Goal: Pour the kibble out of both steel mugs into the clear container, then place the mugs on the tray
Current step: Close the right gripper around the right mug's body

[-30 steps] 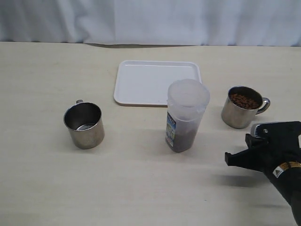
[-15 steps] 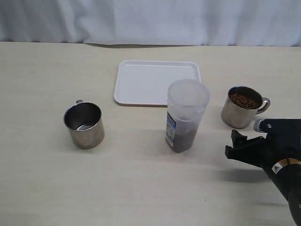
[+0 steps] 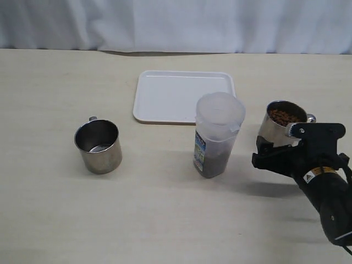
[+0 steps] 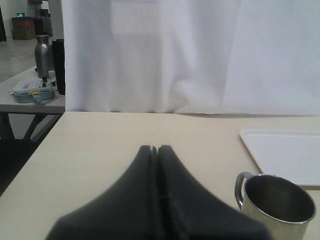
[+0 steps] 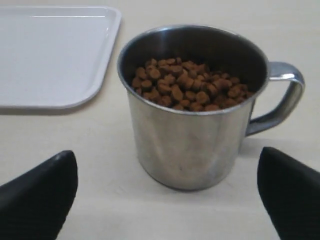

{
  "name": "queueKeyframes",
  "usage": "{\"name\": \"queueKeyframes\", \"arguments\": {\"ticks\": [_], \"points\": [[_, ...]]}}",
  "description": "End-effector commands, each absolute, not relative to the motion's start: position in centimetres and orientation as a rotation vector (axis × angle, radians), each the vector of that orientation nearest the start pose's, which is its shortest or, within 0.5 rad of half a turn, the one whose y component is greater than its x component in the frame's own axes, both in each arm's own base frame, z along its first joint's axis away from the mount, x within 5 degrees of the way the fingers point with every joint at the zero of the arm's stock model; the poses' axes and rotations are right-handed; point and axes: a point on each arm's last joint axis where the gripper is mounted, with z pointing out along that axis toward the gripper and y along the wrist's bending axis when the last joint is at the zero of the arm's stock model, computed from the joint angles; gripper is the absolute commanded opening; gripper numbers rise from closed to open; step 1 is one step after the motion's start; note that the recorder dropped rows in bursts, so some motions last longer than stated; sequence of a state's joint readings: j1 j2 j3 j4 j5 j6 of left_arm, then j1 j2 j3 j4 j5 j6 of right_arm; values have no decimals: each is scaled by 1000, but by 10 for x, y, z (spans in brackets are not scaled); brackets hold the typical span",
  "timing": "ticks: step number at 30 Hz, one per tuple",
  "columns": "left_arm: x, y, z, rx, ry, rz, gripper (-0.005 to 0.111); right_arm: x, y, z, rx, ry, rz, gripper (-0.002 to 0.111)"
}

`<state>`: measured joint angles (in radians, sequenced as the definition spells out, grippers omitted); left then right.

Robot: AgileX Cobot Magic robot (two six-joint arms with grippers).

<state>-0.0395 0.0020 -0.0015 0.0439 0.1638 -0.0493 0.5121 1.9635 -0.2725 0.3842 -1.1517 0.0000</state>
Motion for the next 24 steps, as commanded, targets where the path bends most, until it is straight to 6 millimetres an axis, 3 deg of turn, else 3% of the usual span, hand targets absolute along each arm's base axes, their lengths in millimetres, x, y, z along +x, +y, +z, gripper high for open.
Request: {"name": "queueKeyframes", "arguments": {"ticks": [1,7,12,24], "points": [[56,-2,199,23,1634,-39,0,228,94,78,-152,2023,62,70],[56,-2,199,23,1634,-39,0,236,94,77,-169,2022,-2,79],[56,-2,199,23,1634,-39,0,240,97,66,-201,2049,-21,78],[56,-2,199,23,1634,-39,0,241,97,66,-201,2039,-23,78]]}}
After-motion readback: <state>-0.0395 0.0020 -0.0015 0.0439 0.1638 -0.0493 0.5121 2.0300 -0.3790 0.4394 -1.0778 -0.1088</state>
